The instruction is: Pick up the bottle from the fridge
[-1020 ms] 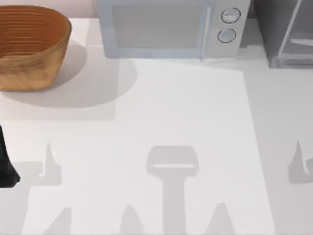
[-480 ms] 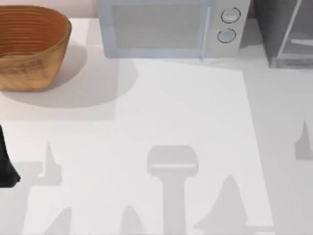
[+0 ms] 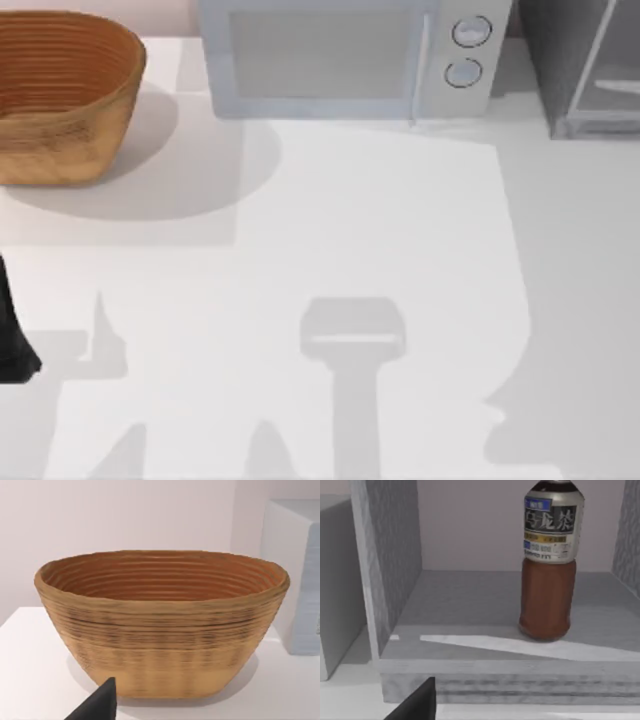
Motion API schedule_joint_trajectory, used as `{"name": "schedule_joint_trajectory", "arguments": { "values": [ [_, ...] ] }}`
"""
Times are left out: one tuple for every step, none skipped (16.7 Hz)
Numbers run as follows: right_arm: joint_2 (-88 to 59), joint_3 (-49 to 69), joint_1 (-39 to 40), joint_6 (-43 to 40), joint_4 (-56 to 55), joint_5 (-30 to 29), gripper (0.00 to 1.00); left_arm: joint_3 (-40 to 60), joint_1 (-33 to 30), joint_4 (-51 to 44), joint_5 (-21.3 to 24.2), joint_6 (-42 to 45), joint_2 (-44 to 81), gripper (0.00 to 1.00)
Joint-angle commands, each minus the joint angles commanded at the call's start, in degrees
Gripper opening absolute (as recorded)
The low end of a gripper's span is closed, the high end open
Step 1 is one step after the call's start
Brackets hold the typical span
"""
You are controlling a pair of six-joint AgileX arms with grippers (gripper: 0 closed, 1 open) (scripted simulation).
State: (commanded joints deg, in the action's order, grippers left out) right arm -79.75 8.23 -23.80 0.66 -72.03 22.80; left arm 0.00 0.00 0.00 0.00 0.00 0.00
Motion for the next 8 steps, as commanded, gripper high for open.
{"name": "schedule_joint_trajectory", "arguments": {
  "values": [
    [-3.86, 0.39, -1.14, 0.06, -3.48, 1.12, 1.00, 0.00, 0.00, 0.00, 0.00, 0.00, 0.00, 1.00],
    [-7.44, 0.76, -2.19, 0.12, -6.70, 2.16, 1.00, 0.00, 0.00, 0.00, 0.00, 0.00, 0.00, 1.00],
    [-10.73, 1.09, -3.15, 0.17, -9.65, 3.11, 1.00, 0.00, 0.00, 0.00, 0.00, 0.00, 0.00, 1.00],
    [-13.67, 1.38, -4.02, 0.22, -12.30, 3.96, 1.00, 0.00, 0.00, 0.00, 0.00, 0.00, 0.00, 1.00],
    [-16.26, 1.64, -4.78, 0.26, -14.62, 4.71, 1.00, 0.00, 0.00, 0.00, 0.00, 0.00, 0.00, 1.00],
    [-18.49, 1.86, -5.42, 0.30, -16.59, 5.34, 1.00, 0.00, 0.00, 0.00, 0.00, 0.00, 0.00, 1.00],
    [-20.30, 2.04, -5.95, 0.33, -18.20, 5.86, 1.00, 0.00, 0.00, 0.00, 0.00, 0.00, 0.00, 1.00],
    [-21.66, 2.18, -6.35, 0.35, -19.44, 6.25, 1.00, 0.00, 0.00, 0.00, 0.00, 0.00, 0.00, 1.00]
  ]
}}
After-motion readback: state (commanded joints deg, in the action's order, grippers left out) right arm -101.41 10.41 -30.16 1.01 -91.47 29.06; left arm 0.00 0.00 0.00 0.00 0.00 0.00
